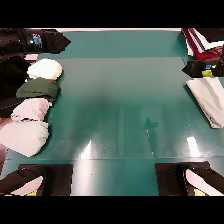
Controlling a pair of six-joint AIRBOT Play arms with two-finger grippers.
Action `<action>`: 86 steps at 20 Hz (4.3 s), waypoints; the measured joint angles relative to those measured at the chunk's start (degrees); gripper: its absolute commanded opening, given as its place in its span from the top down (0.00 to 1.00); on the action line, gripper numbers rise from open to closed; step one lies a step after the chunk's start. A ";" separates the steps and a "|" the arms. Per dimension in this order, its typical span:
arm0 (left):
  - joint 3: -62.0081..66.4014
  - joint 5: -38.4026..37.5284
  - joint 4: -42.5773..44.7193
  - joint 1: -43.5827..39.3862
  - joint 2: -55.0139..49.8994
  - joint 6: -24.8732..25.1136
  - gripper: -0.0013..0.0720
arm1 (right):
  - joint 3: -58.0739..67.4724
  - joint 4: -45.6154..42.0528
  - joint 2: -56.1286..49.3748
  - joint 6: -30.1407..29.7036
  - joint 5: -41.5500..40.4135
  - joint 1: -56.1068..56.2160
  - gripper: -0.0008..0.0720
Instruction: Fold the shirts.
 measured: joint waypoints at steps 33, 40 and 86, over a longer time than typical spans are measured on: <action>0.11 15.72 29.59 22.53 -33.73 -13.86 0.13 | 0.00 0.52 0.04 -0.02 0.33 0.59 0.96; 2.08 15.52 30.03 24.06 -38.34 -12.35 0.95 | 0.02 0.59 0.04 0.00 0.39 0.61 0.96; -22.38 1.36 -17.44 7.54 -27.32 6.67 0.84 | 21.38 8.00 1.01 0.00 2.86 0.63 0.96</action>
